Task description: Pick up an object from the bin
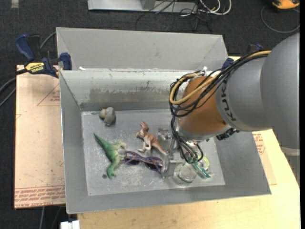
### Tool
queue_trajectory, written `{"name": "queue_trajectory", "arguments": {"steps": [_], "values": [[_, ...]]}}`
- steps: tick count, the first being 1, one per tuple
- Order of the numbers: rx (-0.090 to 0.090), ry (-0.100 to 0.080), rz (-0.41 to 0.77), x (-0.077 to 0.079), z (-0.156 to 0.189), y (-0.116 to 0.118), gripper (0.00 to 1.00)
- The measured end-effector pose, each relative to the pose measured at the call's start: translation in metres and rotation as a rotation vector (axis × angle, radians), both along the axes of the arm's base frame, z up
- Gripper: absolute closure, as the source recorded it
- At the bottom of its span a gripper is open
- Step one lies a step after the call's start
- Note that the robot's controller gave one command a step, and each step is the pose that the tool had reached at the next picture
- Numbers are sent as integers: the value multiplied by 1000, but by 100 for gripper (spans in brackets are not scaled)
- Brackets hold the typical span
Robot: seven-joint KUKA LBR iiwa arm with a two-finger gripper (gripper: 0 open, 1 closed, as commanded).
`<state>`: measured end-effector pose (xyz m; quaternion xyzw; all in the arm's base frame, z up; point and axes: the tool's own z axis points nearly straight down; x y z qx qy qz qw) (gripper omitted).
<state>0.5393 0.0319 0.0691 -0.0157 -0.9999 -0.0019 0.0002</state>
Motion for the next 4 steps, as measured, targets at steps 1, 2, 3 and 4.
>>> {"name": "queue_trajectory", "arguments": {"steps": [1, 2, 3, 4], "values": [[-1, -8, 97, 18, 8, 0, 0], [0, -3, 255, -7, 2, 16, 0], [0, -9, 217, -24, 0, 59, 0], [1, -2, -124, -40, 1, 66, 100]]}}
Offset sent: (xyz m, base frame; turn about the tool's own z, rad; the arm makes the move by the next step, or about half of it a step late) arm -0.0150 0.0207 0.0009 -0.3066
